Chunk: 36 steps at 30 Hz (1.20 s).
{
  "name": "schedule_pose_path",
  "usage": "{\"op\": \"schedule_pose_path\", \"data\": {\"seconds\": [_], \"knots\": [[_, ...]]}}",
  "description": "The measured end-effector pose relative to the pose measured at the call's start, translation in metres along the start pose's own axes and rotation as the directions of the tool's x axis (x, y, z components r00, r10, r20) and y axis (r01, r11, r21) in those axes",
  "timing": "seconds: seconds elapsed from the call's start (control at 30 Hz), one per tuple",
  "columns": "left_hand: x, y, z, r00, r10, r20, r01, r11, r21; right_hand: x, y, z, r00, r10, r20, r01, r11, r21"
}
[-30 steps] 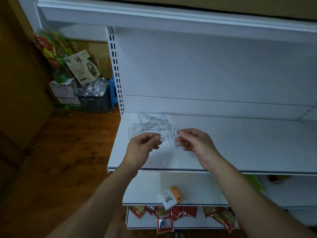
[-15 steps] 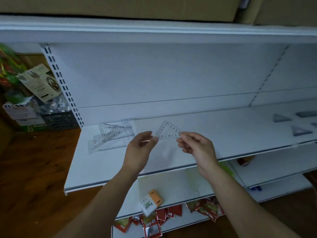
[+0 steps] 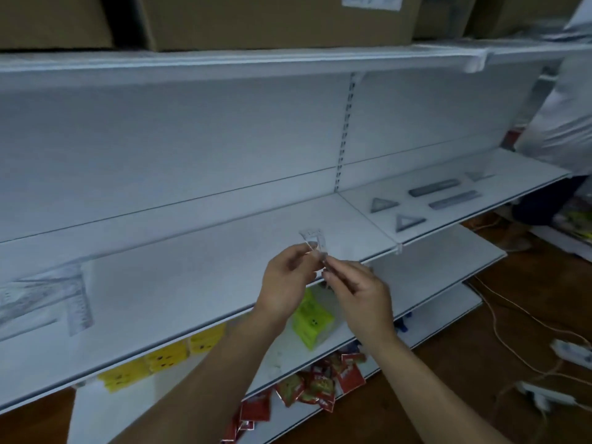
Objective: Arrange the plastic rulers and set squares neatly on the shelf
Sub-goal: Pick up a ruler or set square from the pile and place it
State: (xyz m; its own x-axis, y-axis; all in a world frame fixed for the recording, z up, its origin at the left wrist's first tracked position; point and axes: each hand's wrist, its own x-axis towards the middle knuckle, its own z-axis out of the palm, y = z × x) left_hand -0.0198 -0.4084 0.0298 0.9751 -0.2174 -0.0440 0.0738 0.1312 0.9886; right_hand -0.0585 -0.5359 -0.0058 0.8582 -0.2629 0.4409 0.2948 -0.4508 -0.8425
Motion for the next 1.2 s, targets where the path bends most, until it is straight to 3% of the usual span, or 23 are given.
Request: {"op": "schedule_pose_path", "data": {"seconds": [0.13,0.23,0.3,0.4,0.53,0.7,0.83,1.2], "knots": [[0.016,-0.020,0.056,0.999,-0.044,0.013,0.044,0.998,-0.036,0.005,0.031,-0.057,0.998,-0.027,0.053,0.031,0.996,-0.079],[0.029,-0.026,0.087,0.999,-0.044,0.030,0.045,0.998,-0.046,0.009,0.044,-0.089,0.995,0.051,0.082,-0.047,0.998,-0.048],[0.040,-0.024,0.105,0.998,-0.046,0.035,0.047,0.998,-0.032,0.014,0.052,-0.106,0.987,0.160,0.018,-0.161,0.987,0.014],[0.057,-0.027,0.126,0.993,-0.035,0.115,0.030,0.999,0.040,0.025,0.067,-0.131,0.917,0.389,-0.087,-0.360,0.903,0.234],[0.091,-0.038,0.158,0.970,-0.058,0.237,0.034,0.994,0.105,0.051,0.095,-0.167,0.853,0.499,-0.154,-0.434,0.841,0.324],[0.153,-0.046,0.205,0.930,-0.023,0.368,-0.069,0.969,0.235,0.108,0.132,-0.209,0.826,0.522,-0.212,-0.435,0.830,0.348],[0.201,-0.046,0.242,0.912,-0.020,0.411,-0.111,0.949,0.294,0.160,0.161,-0.233,0.836,0.522,-0.167,-0.468,0.838,0.280],[0.296,-0.067,0.313,0.952,-0.060,0.301,-0.025,0.962,0.271,0.250,0.235,-0.271,0.835,0.532,-0.142,-0.461,0.817,0.348]]}}
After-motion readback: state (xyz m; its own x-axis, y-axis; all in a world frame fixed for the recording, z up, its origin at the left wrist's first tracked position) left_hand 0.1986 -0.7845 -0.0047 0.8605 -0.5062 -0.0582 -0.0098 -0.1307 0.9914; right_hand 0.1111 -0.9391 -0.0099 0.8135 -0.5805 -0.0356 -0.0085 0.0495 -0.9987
